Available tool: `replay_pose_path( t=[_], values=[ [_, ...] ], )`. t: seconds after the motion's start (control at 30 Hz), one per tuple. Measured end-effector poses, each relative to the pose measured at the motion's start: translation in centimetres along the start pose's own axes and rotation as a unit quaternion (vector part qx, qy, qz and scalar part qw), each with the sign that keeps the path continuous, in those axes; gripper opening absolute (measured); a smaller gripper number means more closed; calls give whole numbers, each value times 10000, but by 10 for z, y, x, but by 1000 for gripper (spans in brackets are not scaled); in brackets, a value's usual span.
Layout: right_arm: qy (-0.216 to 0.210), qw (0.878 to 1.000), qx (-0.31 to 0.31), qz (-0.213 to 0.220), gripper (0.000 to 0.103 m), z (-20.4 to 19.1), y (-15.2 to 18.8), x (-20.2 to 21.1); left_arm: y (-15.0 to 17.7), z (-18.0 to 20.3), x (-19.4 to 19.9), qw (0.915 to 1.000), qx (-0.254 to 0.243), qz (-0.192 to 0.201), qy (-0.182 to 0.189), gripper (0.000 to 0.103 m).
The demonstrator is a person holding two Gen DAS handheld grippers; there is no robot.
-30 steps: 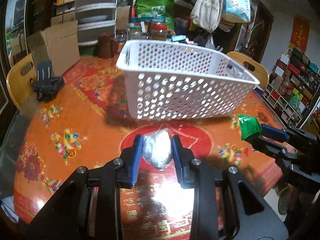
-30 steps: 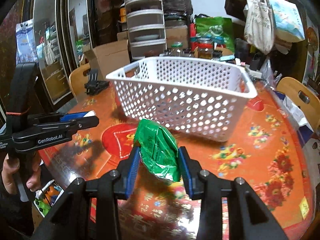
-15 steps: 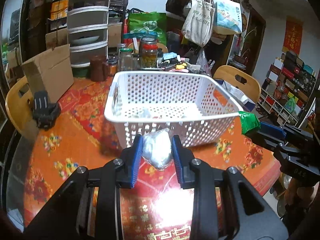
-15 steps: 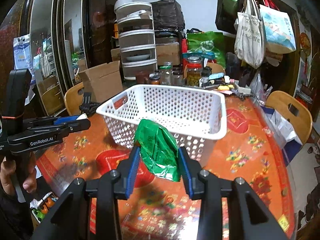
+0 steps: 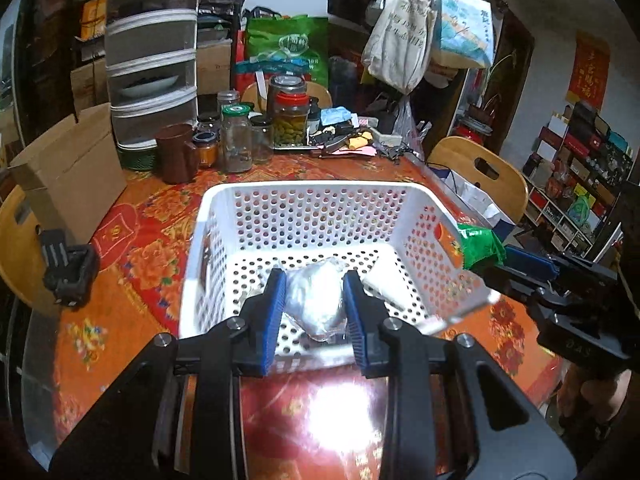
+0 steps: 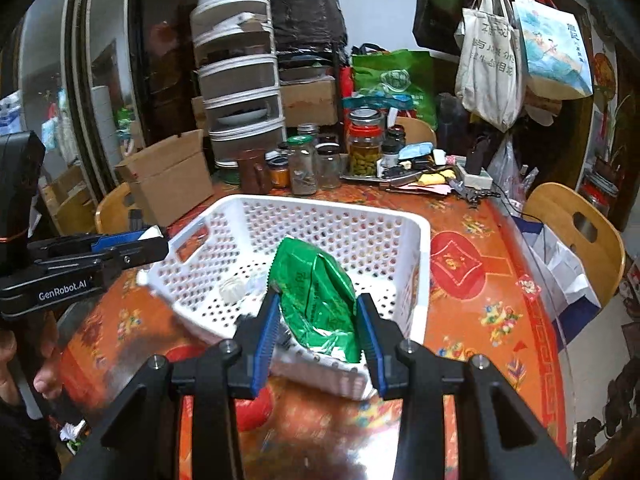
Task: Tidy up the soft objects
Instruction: 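Lift the white plastic and green packet with both grippers and carry them over the basket, then open both grippers to drop the white plastic and green packet into the basket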
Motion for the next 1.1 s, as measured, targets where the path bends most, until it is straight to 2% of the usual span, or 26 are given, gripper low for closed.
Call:
replay_pose_path(
  t=[0.13,0.23,0.47,0.6,0.83,0.87,0.97,1.1],
  values=[
    [71,9996,-36,-262,38,3,-13,-32,-15,-2,-42,9994,38,-333,8,27],
    [70,9979,-170,-619,38,6,-14,-65,-19,-5,-79,9977,72,-678,-25,27],
    [330,9894,-11,-1415,38,2,2,-125,-6,-20,-154,9859,228,-1646,-199,27],
    [442,9851,80,-1657,38,2,8,-142,4,-25,-174,9794,184,-1990,-294,28],
    [545,9817,131,-1818,42,5,12,-156,10,-29,-180,9782,210,-2058,-202,30],
    [553,9816,131,-1823,42,6,11,-156,10,-29,-179,9784,194,-2045,-226,35],
    [450,9844,68,-1702,52,4,8,-151,7,-28,-173,9803,151,-1952,-248,56],
    [392,9874,44,-1530,65,3,1,-141,-3,-27,-163,9838,112,-1769,-277,70]
  ],
)
Point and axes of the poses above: each gripper's, at about its wrist camera, not at the fingertips, and x roughly against the way its jaws point, z to its right, y to its underside, the point moved 9 cm from there along -x, roughly the way its jaws point, and after that the axes turned 7 degrees about -x, right-handed, at the moved point
